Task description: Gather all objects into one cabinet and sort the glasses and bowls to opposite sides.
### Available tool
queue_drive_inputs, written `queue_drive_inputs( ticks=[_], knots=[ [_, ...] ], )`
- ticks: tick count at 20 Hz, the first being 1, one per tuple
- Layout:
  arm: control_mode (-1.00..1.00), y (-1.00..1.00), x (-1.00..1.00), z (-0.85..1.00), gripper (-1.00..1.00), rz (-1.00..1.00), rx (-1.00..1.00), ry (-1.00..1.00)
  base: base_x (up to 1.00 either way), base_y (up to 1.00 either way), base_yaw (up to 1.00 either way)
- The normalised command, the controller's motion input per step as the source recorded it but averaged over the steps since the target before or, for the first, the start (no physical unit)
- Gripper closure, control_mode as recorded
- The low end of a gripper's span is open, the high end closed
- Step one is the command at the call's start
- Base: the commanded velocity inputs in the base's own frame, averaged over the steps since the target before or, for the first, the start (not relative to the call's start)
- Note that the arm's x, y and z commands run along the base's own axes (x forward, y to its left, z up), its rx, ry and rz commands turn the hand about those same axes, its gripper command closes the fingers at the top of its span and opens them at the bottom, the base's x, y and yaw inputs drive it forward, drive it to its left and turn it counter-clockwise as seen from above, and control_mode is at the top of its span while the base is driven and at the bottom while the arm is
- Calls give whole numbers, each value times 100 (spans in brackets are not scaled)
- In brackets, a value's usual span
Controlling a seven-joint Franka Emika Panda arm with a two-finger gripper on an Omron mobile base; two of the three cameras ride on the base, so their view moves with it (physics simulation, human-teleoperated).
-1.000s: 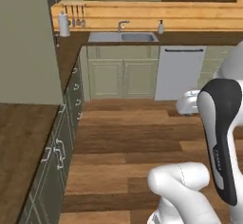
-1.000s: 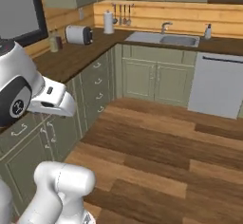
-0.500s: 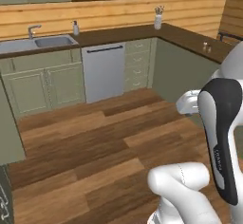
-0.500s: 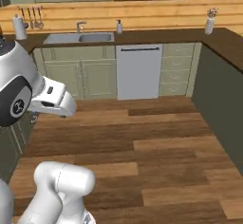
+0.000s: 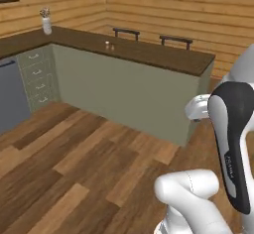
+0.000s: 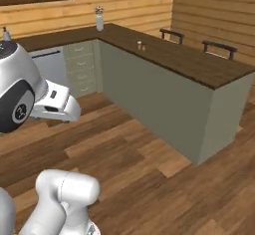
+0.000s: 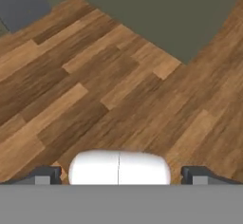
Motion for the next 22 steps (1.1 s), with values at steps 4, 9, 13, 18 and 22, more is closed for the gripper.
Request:
queue_drive_inputs(
  ticks=[4,9,13,18,22],
  knots=[
    [100,0,0,0,-100,0,0,0,0,6,-90],
    [100,0,0,0,-100,0,0,0,1,10,-88],
    [100,0,0,0,-100,0,0,0,16,24,-84],
    [100,0,0,0,-100,0,0,0,44,42,-69],
    [100,0,0,0,-100,0,0,0,41,50,-60]
  ],
)
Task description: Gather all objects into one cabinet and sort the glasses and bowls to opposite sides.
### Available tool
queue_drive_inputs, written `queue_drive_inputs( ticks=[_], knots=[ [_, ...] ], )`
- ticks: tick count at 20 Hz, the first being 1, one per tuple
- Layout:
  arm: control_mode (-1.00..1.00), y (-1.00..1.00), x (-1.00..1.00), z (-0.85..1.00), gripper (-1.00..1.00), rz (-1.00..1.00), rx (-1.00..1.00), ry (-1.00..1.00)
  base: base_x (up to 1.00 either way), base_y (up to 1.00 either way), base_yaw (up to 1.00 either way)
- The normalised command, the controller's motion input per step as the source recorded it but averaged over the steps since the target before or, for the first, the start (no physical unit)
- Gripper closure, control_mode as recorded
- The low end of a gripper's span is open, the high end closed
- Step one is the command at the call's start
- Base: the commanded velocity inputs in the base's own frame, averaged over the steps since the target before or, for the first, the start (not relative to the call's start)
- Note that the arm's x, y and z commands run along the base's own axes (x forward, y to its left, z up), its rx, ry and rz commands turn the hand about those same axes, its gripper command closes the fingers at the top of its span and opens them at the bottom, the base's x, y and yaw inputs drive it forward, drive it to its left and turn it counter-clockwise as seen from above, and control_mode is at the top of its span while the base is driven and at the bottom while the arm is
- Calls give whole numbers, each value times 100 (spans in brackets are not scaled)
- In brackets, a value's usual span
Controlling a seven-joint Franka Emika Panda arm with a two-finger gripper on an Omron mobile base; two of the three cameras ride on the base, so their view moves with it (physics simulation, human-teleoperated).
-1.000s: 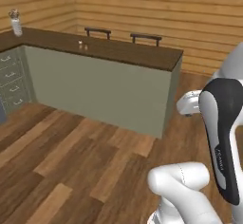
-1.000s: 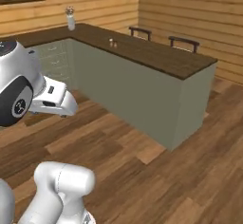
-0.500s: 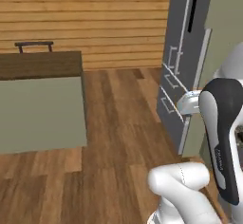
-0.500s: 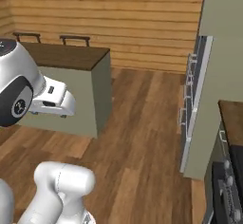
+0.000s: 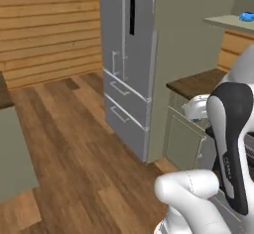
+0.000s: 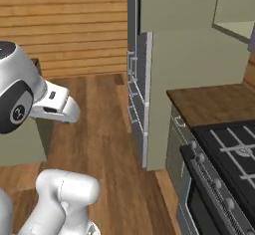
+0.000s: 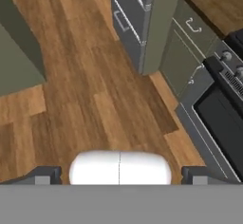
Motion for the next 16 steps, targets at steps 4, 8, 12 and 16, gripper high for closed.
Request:
queue_drive_inputs(
  ticks=[4,8,12,16],
  knots=[
    [100,0,0,0,-100,0,0,0,41,52,-70],
    [100,0,0,0,-100,0,0,0,49,55,-74],
    [100,0,0,0,-100,0,0,0,54,54,-72],
    [100,0,0,0,-100,0,0,0,52,67,-59]
  ],
)
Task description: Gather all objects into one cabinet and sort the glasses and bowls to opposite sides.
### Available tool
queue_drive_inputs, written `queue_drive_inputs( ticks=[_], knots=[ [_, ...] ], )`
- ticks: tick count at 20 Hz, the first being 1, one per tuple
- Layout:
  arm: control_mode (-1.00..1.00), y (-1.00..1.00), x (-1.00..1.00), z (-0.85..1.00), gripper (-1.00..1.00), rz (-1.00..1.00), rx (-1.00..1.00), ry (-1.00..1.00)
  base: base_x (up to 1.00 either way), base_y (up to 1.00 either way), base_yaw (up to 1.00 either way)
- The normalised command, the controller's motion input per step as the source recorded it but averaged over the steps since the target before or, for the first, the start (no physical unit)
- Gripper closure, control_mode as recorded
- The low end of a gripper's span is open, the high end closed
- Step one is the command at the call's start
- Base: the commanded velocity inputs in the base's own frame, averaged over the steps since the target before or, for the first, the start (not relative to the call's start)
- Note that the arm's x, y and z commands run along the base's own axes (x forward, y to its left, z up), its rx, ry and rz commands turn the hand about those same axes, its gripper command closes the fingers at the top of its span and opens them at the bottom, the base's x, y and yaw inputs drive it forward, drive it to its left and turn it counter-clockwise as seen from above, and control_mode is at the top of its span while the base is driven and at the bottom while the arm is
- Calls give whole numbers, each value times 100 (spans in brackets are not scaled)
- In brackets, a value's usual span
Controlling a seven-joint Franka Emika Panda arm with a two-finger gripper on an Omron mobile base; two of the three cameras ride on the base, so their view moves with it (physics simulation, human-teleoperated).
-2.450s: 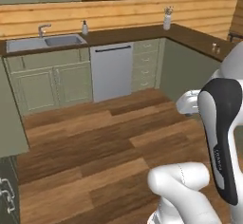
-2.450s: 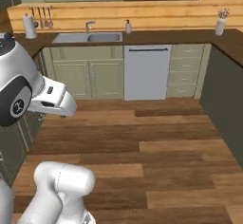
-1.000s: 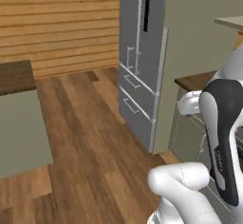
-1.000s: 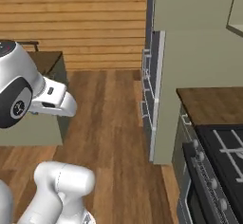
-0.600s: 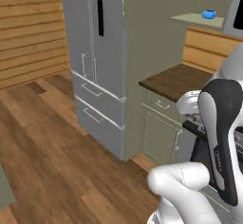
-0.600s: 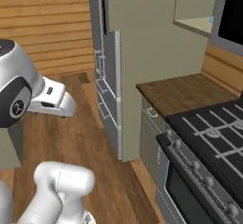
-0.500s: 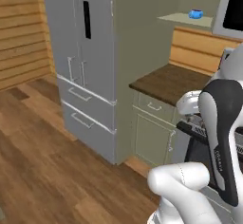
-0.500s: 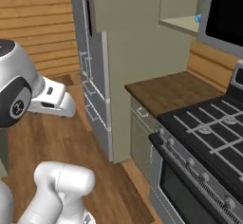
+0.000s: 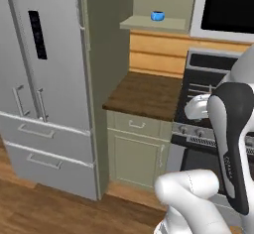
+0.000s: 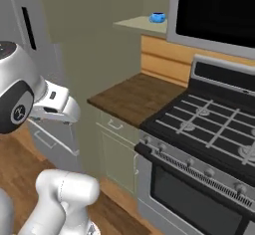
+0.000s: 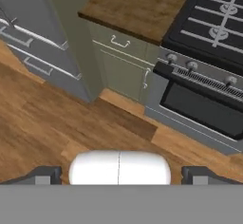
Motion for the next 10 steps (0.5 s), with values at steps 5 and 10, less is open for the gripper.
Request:
queue_drive_inputs(
  ticks=[5,10],
  knots=[
    [100,0,0,0,-100,0,0,0,57,72,-55],
    [100,0,0,0,-100,0,0,0,66,33,-43]
  ],
)
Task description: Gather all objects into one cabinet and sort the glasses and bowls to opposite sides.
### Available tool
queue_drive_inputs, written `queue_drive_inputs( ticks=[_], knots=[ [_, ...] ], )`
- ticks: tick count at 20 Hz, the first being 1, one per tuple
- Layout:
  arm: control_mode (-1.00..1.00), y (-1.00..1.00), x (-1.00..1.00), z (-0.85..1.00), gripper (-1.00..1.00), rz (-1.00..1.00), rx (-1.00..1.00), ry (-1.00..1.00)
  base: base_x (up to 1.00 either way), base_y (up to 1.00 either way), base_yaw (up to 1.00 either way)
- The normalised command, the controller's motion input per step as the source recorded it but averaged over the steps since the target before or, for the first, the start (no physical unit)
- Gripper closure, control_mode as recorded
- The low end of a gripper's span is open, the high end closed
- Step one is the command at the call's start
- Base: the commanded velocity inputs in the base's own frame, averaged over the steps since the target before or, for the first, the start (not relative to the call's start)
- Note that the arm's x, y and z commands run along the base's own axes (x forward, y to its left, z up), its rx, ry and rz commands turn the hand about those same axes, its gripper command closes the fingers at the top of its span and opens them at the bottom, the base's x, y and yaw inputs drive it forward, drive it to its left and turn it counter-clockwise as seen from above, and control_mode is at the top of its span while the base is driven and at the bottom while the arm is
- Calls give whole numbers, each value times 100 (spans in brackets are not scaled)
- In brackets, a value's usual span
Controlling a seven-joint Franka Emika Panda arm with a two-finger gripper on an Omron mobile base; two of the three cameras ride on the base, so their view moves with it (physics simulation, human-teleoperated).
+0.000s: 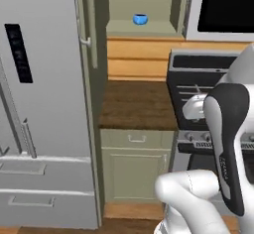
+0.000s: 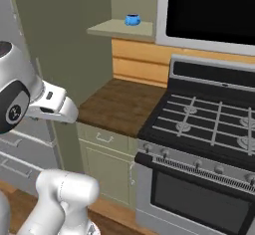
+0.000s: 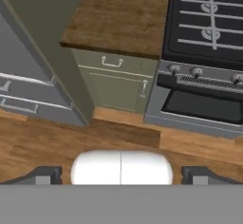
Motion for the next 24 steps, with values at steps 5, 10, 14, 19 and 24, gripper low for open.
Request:
queue_drive_inputs(
  ticks=[5,10,14,19,24],
  knots=[
    [100,0,0,0,-100,0,0,0,71,0,-25],
    [100,0,0,0,-100,0,0,0,65,20,-31],
    [100,0,0,0,-100,0,0,0,46,45,-28],
    [100,0,0,0,-100,0,0,0,47,46,-18],
    [100,0,0,0,-100,0,0,0,46,23,-15]
  ],
)
